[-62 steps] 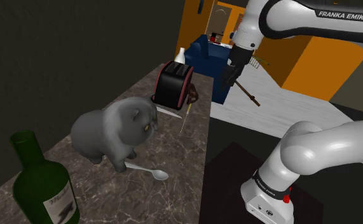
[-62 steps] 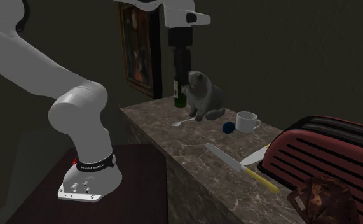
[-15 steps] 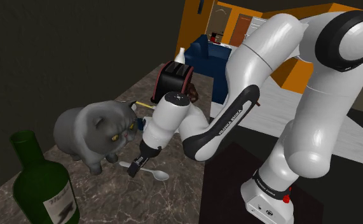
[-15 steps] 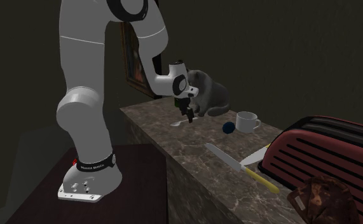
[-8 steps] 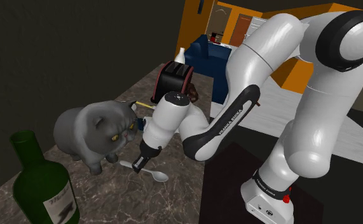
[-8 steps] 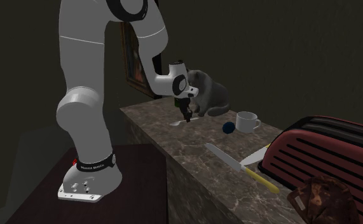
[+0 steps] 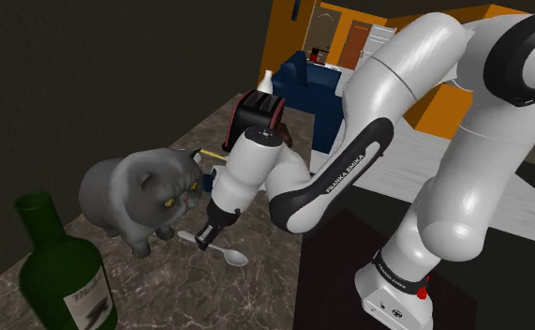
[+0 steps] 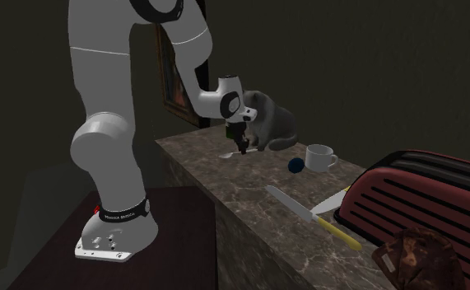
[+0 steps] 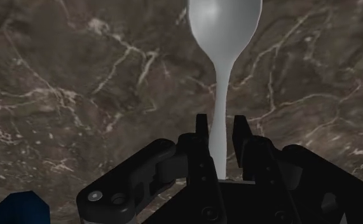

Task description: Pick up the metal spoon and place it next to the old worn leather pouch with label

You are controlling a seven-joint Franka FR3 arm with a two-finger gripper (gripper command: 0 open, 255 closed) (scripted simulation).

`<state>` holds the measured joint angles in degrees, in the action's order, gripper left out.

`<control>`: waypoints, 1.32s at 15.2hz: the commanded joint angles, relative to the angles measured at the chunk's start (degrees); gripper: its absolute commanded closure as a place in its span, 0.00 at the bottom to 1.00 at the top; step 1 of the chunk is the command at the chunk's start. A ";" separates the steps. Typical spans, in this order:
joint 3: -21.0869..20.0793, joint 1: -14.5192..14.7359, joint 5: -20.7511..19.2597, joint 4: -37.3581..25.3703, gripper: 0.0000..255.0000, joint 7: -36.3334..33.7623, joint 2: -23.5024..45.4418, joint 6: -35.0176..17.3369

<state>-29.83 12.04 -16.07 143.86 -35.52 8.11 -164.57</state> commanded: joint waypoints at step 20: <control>-3.22 -0.86 22.75 -3.14 1.00 16.79 -16.52 16.92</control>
<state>-33.19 11.02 6.13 140.97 -19.11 -7.71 -148.48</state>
